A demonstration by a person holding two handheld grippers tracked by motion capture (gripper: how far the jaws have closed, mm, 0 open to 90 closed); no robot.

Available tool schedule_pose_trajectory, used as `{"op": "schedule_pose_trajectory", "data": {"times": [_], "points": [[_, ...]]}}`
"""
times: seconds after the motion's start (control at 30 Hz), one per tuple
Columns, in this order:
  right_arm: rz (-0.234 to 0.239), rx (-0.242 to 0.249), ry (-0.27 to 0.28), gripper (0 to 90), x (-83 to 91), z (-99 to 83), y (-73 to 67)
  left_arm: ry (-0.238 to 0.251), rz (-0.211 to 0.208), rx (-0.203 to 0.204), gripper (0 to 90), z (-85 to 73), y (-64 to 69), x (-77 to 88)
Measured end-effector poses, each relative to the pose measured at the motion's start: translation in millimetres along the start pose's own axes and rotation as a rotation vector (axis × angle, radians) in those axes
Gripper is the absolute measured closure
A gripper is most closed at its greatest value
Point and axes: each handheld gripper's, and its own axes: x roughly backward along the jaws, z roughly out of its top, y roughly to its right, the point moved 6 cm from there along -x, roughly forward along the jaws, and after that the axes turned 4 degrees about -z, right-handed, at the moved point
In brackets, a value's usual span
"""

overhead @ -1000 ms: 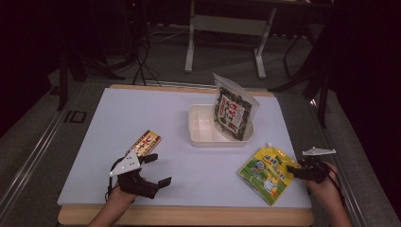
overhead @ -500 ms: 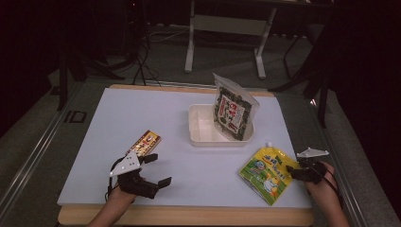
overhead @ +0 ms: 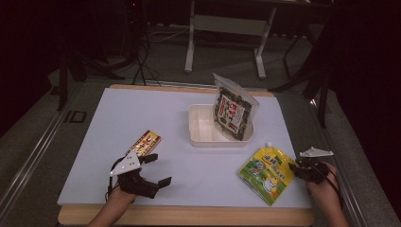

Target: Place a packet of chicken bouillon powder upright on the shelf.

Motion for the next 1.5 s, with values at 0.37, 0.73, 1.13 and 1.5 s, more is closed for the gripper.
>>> {"op": "schedule_pose_trajectory", "data": {"times": [0.37, 0.73, 1.13, 1.5], "points": [[0.121, -0.117, -0.025, 67.5, -6.8, -4.7, 4.4, 0.004, 0.0, 0.002, 0.8, 0.2, -0.2, 0.5], [0.108, -0.09, -0.048, 90.0, -9.3, -4.4, 6.8, -0.003, -0.004, 0.005, 0.8, -1.0, 0.3, -1.4], [0.111, -0.047, 0.004, 90.0, 16.4, 17.3, 0.7, 0.002, -0.002, 0.009, 0.8, -0.8, -1.0, -0.5], [0.137, 0.018, 0.115, 90.0, 58.7, 47.1, -17.1, 0.002, -0.003, 0.008, 0.8, -0.6, -0.5, -0.7]]}}
